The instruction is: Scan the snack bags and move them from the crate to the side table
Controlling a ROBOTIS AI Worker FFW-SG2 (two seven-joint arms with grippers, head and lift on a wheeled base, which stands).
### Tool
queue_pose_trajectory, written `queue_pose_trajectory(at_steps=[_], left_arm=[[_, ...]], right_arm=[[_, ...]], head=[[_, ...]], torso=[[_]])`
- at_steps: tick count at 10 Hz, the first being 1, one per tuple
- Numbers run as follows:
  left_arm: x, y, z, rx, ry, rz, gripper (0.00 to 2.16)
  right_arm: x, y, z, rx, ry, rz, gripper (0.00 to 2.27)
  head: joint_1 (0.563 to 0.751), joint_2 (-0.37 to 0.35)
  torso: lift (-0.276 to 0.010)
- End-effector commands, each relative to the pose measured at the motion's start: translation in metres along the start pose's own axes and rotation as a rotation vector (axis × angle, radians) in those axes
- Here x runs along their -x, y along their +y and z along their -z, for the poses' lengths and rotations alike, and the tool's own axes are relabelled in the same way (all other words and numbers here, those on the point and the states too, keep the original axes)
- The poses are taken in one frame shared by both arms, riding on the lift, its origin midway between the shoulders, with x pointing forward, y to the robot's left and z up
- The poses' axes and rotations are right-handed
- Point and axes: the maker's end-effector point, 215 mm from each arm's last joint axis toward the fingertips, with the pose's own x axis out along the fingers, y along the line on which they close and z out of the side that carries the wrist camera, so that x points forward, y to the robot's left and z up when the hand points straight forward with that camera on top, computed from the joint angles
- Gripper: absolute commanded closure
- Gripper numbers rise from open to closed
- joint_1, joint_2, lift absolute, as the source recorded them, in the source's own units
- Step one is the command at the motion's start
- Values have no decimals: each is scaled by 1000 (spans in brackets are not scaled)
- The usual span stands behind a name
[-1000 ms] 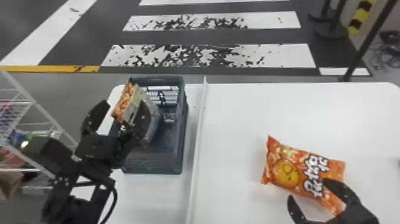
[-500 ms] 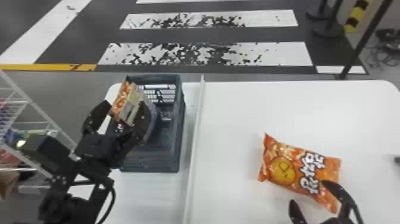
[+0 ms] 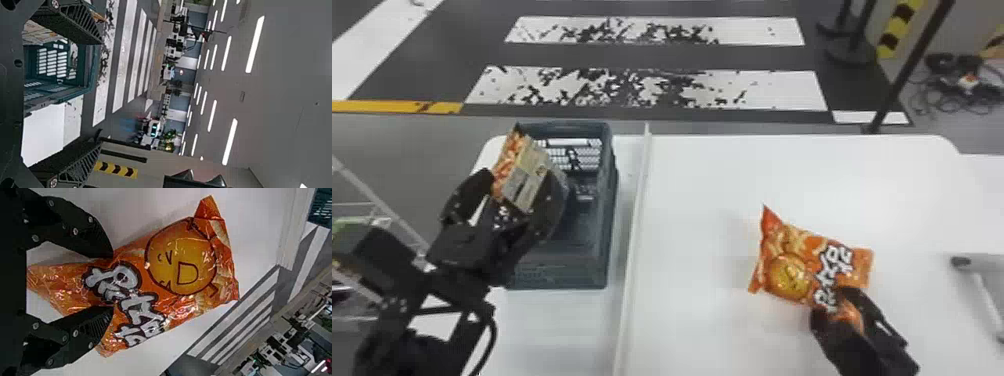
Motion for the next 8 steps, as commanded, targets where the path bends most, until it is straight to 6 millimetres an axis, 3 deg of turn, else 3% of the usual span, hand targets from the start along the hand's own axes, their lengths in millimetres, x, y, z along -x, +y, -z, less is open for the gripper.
queue_pose_trajectory(at_steps=[1,3,6,8], left_arm=[[1,1,2,2,5,0,80],[1,2,-1,5,-1,1,80],[1,0,4,23,13,13,80],[1,-6,14,33,38,34,90]], right_arm=[[-1,-2,-2,-1,11,-13,2240],[7,-8,-22,-98,-31,-71,2240],[26,-35,-36,-353,34,-210,2240],[39,-27,-50,-632,91,-399,2240]], head=[[695,11],[695,17],[695,29],[695,19]], torso=[[-87],[-87],[-87],[-87]])
